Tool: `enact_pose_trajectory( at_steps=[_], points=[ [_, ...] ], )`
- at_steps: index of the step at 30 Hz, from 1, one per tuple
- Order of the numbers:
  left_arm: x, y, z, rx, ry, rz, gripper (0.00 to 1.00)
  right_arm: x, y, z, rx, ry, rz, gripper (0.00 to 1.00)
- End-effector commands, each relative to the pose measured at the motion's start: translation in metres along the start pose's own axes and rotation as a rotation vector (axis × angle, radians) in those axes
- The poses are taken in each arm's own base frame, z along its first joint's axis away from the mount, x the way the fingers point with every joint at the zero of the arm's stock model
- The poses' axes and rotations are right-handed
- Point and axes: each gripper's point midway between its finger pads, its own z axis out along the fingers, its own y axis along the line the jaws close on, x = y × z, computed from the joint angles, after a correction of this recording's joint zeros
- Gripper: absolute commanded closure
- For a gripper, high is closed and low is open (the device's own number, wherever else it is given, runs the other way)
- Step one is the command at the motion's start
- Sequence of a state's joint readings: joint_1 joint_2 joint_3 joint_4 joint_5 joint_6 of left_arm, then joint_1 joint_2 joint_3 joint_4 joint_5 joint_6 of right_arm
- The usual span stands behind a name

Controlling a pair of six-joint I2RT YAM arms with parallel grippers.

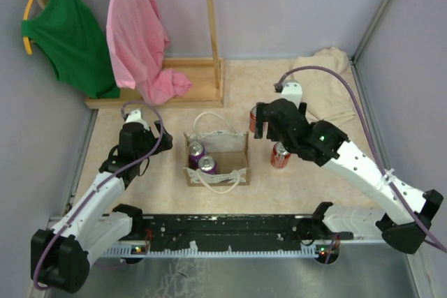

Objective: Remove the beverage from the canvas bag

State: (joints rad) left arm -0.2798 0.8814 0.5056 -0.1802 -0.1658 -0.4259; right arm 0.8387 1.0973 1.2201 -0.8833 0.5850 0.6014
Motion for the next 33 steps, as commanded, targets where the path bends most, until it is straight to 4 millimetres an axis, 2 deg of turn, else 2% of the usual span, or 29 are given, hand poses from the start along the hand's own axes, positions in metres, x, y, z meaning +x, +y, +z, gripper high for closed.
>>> enact_pose_trajectory(
  at_steps=[1, 4, 5, 10, 14, 18, 26, 30, 33],
  points=[
    [-0.001, 0.001, -0.001, -0.005, -0.008, -0.001, 0.01, -0.026, 0.045, -0.018, -0.122, -0.062, -0.099, 0.18],
    [-0.002, 0.000, -0.001, -0.004, -0.009, 0.000, 0.01, -0.022, 0.081, -0.015, -0.198, -0.043, -0.208, 0.33],
    [-0.002, 0.000, -0.001, -0.004, -0.009, 0.000, 0.01, -0.019, 0.092, -0.012, -0.213, -0.036, -0.248, 0.35],
    [-0.003, 0.002, -0.002, -0.012, -0.014, 0.003, 0.01, 0.018, 0.144, -0.001, -0.329, 0.049, -0.402, 0.35],
    [-0.002, 0.002, -0.001, -0.014, -0.012, 0.003, 0.01, 0.045, 0.171, 0.001, -0.436, 0.113, -0.426, 0.35],
    [0.000, 0.003, 0.000, -0.016, -0.006, 0.003, 0.01, 0.071, 0.184, 0.003, -0.510, 0.180, -0.432, 0.34],
    [0.003, 0.003, 0.002, -0.014, -0.001, -0.001, 0.01, 0.135, 0.193, 0.018, -0.563, 0.371, -0.523, 0.15],
    [0.003, 0.004, 0.002, -0.018, -0.003, 0.001, 0.01, 0.149, 0.196, 0.023, -0.570, 0.409, -0.554, 0.09],
    [0.004, 0.005, 0.002, -0.020, -0.001, 0.001, 0.01, 0.149, 0.200, 0.021, -0.590, 0.412, -0.553, 0.05]
  ],
)
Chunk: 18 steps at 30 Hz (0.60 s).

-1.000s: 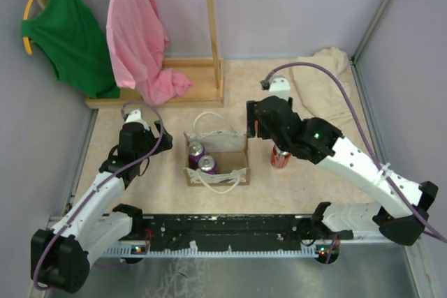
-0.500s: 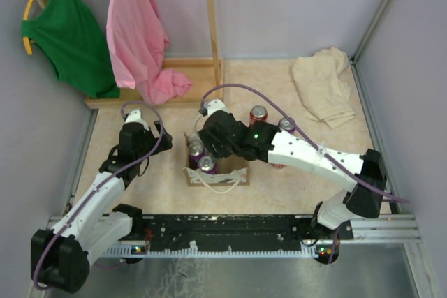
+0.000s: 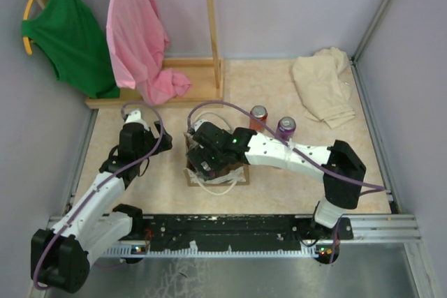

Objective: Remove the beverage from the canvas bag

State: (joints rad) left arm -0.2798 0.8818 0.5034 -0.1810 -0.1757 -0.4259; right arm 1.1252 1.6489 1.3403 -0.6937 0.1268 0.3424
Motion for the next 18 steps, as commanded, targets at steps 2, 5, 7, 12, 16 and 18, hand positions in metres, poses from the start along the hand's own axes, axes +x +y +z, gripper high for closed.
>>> enact_pose_trajectory(
  at_steps=[2, 5, 7, 12, 16, 18],
  points=[
    [0.003, 0.002, 0.002, -0.011, 0.002, 0.000, 0.01, -0.013, 0.019, -0.005, -0.084, -0.039, -0.032, 0.03],
    [0.004, 0.003, 0.003, -0.012, 0.003, 0.001, 0.01, -0.016, 0.020, -0.007, -0.085, -0.049, -0.036, 0.02],
    [0.004, 0.003, 0.004, -0.013, 0.005, 0.001, 0.01, -0.016, 0.021, -0.006, -0.093, -0.049, -0.040, 0.01],
    [0.005, 0.003, 0.004, -0.012, 0.006, 0.000, 0.01, -0.006, 0.019, 0.013, -0.069, -0.008, -0.048, 0.02],
    [0.005, 0.002, 0.004, -0.009, 0.006, 0.000, 0.01, -0.006, 0.013, 0.026, -0.028, -0.012, -0.047, 0.04],
    [0.004, 0.002, 0.004, -0.011, 0.006, 0.000, 0.01, -0.006, 0.010, 0.032, -0.006, -0.011, -0.042, 0.06]
  ],
)
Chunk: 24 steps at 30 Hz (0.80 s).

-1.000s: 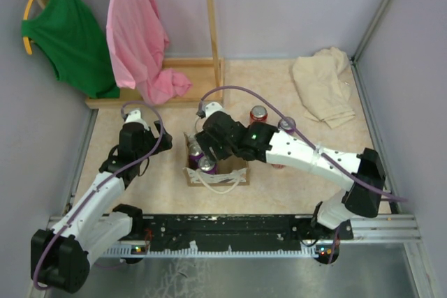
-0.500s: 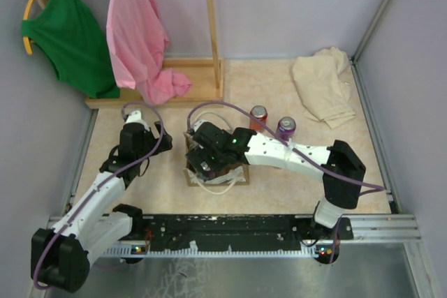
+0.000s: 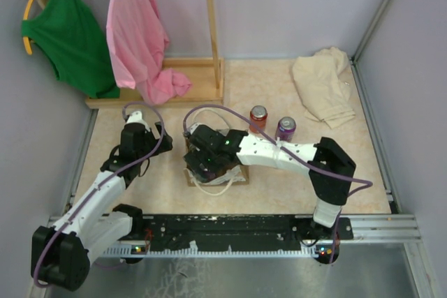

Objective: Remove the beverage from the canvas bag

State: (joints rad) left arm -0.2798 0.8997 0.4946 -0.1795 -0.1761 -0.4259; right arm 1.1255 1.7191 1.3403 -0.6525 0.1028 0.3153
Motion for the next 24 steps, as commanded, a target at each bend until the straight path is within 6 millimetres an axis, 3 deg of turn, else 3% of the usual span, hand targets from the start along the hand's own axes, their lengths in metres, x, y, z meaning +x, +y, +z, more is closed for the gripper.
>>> enact_pose_trajectory(
  at_steps=[1, 6, 10, 14, 18, 24],
  points=[
    [-0.003, -0.001, 0.001, 0.002, -0.017, -0.002, 0.01, -0.013, 0.003, 0.009, 0.018, -0.048, -0.009, 0.06],
    [-0.003, 0.000, 0.000, -0.003, -0.019, -0.005, 0.01, -0.013, 0.000, 0.016, 0.040, -0.059, 0.000, 0.11],
    [-0.001, 0.000, 0.001, 0.000, -0.016, -0.010, 0.01, -0.011, 0.000, 0.018, 0.042, -0.059, 0.008, 0.27],
    [-0.002, -0.001, 0.001, 0.003, -0.017, -0.010, 0.01, -0.009, 0.000, 0.017, 0.037, -0.058, 0.012, 0.56],
    [-0.002, -0.001, 0.001, 0.003, -0.017, -0.008, 0.01, -0.009, -0.003, 0.015, 0.050, -0.057, 0.015, 1.00],
    [-0.002, 0.000, 0.000, 0.001, -0.018, -0.011, 0.01, -0.033, -0.014, -0.012, 0.107, -0.152, 0.010, 1.00]
  ],
)
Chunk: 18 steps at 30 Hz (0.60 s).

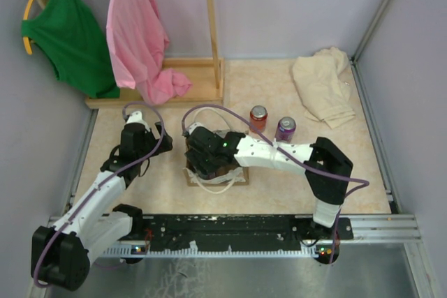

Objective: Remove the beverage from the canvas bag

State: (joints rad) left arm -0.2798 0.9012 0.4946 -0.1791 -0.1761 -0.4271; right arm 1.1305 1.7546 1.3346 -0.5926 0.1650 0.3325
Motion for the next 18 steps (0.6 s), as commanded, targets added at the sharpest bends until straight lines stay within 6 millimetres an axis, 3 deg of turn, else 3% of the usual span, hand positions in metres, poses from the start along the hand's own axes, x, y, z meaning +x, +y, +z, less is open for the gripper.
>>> enact_pose_trajectory(
  at_steps=[1, 10, 14, 18],
  points=[
    [-0.002, 0.000, -0.001, 0.001, -0.021, -0.010, 0.01, -0.033, -0.012, -0.032, 0.064, -0.139, -0.004, 1.00],
    [-0.003, -0.001, -0.001, 0.007, -0.022, -0.014, 0.01, -0.103, -0.028, -0.115, 0.118, -0.409, 0.043, 1.00],
    [-0.001, -0.002, -0.001, 0.009, -0.016, -0.012, 0.01, -0.123, -0.037, -0.152, 0.137, -0.509, 0.064, 1.00],
    [0.001, -0.001, 0.000, 0.006, -0.009, -0.016, 0.01, -0.136, -0.063, -0.194, 0.247, -0.592, 0.100, 1.00]
  ],
)
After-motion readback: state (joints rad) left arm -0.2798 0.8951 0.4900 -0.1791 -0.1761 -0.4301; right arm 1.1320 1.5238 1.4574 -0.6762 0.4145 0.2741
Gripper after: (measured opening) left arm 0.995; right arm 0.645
